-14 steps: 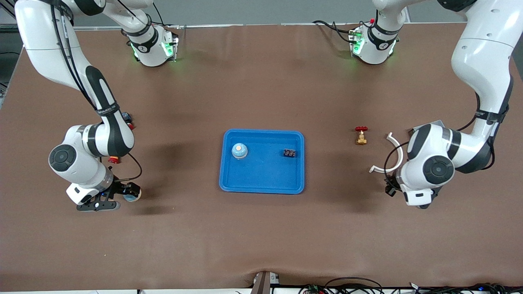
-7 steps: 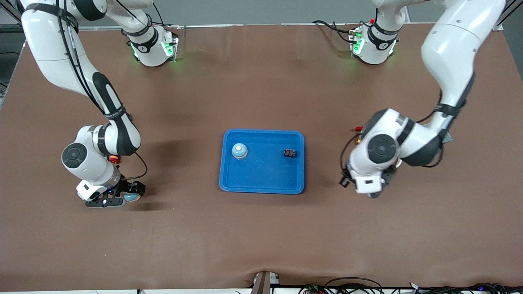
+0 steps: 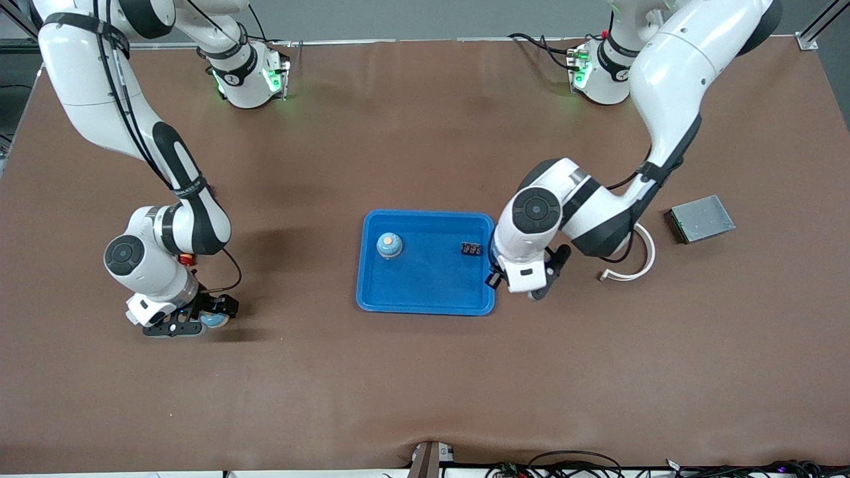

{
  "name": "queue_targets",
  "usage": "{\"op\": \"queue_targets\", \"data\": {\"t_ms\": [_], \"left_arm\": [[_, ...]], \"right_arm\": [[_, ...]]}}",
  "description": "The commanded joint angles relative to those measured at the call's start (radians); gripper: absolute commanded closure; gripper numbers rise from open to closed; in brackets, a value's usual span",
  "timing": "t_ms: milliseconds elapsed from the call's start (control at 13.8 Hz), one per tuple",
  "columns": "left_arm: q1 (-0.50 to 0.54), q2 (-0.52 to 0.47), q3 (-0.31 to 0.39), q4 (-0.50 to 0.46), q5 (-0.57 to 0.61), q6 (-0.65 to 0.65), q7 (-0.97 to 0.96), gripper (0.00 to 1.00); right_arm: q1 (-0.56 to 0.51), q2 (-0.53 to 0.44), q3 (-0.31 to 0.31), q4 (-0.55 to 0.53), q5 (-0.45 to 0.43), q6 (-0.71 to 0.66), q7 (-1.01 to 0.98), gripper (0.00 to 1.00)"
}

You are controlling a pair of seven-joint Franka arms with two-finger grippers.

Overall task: Place electrolytic capacitor and blue bell in tray
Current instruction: 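Place the capacitor in the tray with the left gripper while the right lifts the bell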

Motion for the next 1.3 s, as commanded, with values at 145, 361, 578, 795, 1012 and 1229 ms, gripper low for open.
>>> {"op": "queue_targets", "data": {"t_ms": [145,361,578,795,1012,1229], "left_arm": [[-0.016,0.056,0.010,0.024,-0.010,0.121,-0.058,1.00],[-0.066,0.114,0.033,0.032,-0.003,0.187,-0.110,1.00],[-0.155,0.119,0.122,0.030,-0.006,0.221,-0.116,1.00],[-0.204,0.124,0.179,0.030,-0.002,0.223,-0.113,1.00],[-0.218,0.122,0.191,0.030,0.017,0.224,-0.110,0.00],[-0.220,0.075,0.209,0.070,0.039,0.210,-0.099,0.00]], "right_arm": [[-0.017,0.004,0.017,0.006,0.005,0.006,-0.017,0.51],[-0.014,0.004,0.017,0.005,0.004,0.006,-0.016,1.00],[-0.008,-0.002,0.021,0.008,0.005,-0.006,-0.008,1.00],[0.006,-0.016,0.057,0.032,0.025,-0.093,0.033,1.00],[0.029,-0.039,0.108,0.064,0.030,-0.184,0.200,1.00],[0.128,-0.059,0.117,0.072,0.028,-0.201,0.365,1.00]]}}
